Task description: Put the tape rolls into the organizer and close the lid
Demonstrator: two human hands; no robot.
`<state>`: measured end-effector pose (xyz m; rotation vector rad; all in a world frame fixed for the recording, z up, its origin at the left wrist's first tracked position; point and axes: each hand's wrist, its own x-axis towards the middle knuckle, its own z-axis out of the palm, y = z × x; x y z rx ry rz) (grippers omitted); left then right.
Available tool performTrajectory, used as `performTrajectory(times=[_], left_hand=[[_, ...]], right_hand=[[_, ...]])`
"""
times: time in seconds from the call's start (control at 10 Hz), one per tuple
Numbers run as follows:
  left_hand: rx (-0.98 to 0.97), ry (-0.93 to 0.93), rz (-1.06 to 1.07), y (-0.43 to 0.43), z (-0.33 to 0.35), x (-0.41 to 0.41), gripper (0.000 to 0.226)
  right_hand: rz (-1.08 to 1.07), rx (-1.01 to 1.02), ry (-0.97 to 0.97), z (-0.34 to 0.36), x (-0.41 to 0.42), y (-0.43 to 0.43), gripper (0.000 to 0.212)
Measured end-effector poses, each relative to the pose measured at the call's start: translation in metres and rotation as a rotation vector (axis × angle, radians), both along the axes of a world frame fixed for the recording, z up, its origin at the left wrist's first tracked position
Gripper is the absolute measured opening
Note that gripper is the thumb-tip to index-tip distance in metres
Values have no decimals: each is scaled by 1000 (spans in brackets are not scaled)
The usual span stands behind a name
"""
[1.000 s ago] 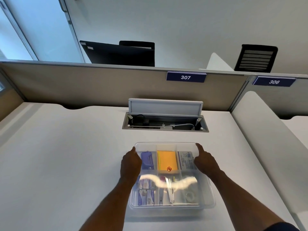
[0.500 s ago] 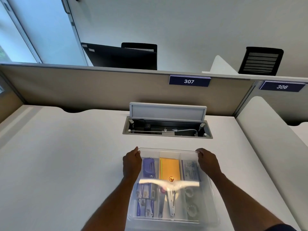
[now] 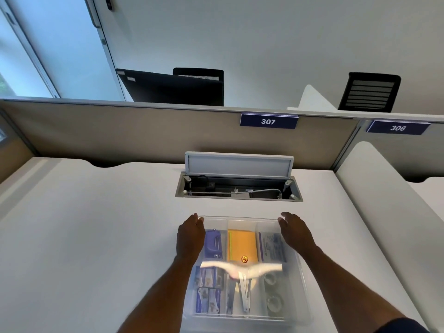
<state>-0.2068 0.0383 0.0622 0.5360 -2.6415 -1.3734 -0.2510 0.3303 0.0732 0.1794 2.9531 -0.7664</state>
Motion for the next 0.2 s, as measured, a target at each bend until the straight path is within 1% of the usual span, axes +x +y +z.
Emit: performTrajectory(times=[0.1, 0.2], left_hand=[[-101, -20, -103, 0, 11, 1, 53], [-262, 37, -191, 2, 25, -5, 64]], right_hand=[[1, 121, 62, 10, 7, -12, 49], [105, 235, 188, 21, 8, -23, 58]])
